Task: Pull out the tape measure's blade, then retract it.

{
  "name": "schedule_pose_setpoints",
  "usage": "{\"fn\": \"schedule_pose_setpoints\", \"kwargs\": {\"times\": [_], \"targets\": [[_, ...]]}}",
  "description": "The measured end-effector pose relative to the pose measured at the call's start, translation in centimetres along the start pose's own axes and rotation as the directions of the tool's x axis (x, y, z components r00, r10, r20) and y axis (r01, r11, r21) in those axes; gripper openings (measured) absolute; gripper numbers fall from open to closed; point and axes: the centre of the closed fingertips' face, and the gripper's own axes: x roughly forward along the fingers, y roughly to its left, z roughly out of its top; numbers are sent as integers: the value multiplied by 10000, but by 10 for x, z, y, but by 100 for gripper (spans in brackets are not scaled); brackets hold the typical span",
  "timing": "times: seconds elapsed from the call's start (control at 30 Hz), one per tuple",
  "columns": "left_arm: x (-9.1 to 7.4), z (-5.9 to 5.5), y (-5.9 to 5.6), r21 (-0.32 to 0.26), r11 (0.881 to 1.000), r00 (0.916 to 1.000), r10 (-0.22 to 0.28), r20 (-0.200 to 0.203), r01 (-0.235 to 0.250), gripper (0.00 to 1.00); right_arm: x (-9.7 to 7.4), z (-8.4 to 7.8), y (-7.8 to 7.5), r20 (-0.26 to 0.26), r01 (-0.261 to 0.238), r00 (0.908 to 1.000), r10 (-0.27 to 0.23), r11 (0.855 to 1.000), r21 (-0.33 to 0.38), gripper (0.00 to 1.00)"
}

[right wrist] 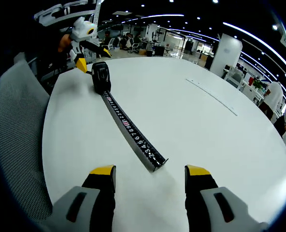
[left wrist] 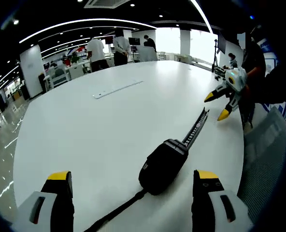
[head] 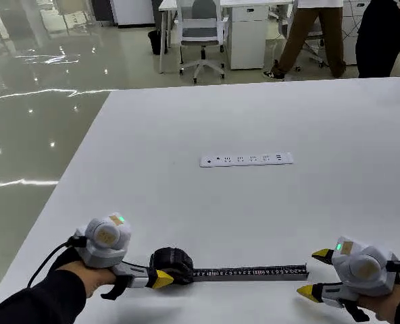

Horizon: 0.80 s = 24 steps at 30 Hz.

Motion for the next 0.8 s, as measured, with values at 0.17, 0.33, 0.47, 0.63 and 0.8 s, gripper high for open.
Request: {"fn": "schedule_pose_setpoints", "kwargs": {"times": [0.17,0.33,0.47,0.63,0.8], "targets": [[-33,1,0,-1500,9887,9850,322,1696,-64,100,-27,-16,-5,230,977,9948,-992,9935,578,71],[-57,-25,-4,-1835,9826,9796,633,1905,-278,100,-58,-35,-6,479,1497,9861,-1593,9752,1629,85],[-75,-39,-11,-1481,9875,9827,790,1677,-541,100,-81,-49,1,459,1617,9841,-1716,9724,1679,92],[-89,-49,-21,-318,9978,9843,626,1649,-581,100,-105,-63,1,399,1798,9813,-1881,9713,1560,97],[-95,-67,-17,-669,9957,9848,732,1574,-633,100,-118,-64,5,624,1874,9770,-2040,9604,2060,100]]}}
